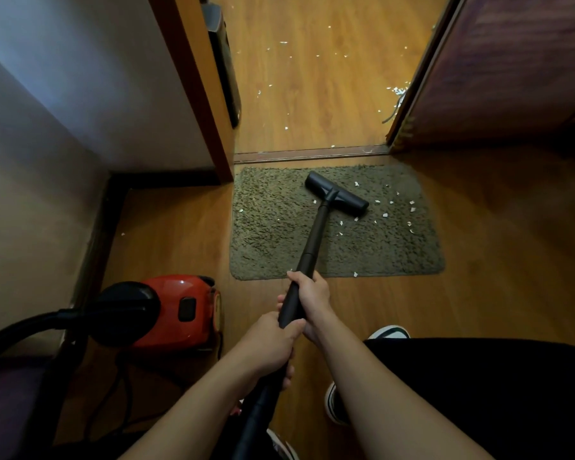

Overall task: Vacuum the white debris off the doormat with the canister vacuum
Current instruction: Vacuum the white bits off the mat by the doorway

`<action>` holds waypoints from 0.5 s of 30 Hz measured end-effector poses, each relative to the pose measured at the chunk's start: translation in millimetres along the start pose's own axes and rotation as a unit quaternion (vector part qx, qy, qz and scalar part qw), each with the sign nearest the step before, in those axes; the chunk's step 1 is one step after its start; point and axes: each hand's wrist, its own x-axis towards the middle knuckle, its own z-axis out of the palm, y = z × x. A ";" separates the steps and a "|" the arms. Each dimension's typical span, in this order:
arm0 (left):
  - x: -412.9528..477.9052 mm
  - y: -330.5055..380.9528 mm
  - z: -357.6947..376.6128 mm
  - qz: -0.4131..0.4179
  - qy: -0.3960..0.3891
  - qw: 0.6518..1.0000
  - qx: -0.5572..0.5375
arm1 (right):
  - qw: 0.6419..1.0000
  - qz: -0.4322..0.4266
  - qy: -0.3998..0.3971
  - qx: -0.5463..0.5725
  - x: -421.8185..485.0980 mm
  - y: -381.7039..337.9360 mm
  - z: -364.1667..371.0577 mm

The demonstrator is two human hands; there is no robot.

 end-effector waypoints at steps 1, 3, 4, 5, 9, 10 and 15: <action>0.1 1.2 0.1 0.000 0.000 1.000 0.002 | 1.000 0.001 0.000 0.001 0.6 -0.6 -0.1; -3.6 0.4 -0.3 0.000 0.005 1.000 0.003 | 1.000 0.002 0.001 0.003 -1.7 1.5 1.3; -7.1 -1.8 -1.2 0.001 0.007 1.000 0.003 | 1.000 0.002 0.000 0.003 -4.8 3.5 2.6; -11.1 -4.7 -2.8 0.001 0.009 1.000 0.003 | 1.000 0.005 -0.001 0.003 -8.3 6.9 4.4; -27.6 -19.9 -13.5 0.004 0.023 1.000 0.014 | 1.000 0.018 -0.018 -0.005 -27.1 20.1 14.2; -30.5 -23.5 -16.5 0.007 0.027 0.999 0.016 | 1.000 0.017 -0.024 -0.008 -31.1 22.3 17.6; -36.1 -31.1 -24.0 0.014 0.037 0.999 0.014 | 0.999 0.011 -0.034 -0.011 -39.9 28.5 26.8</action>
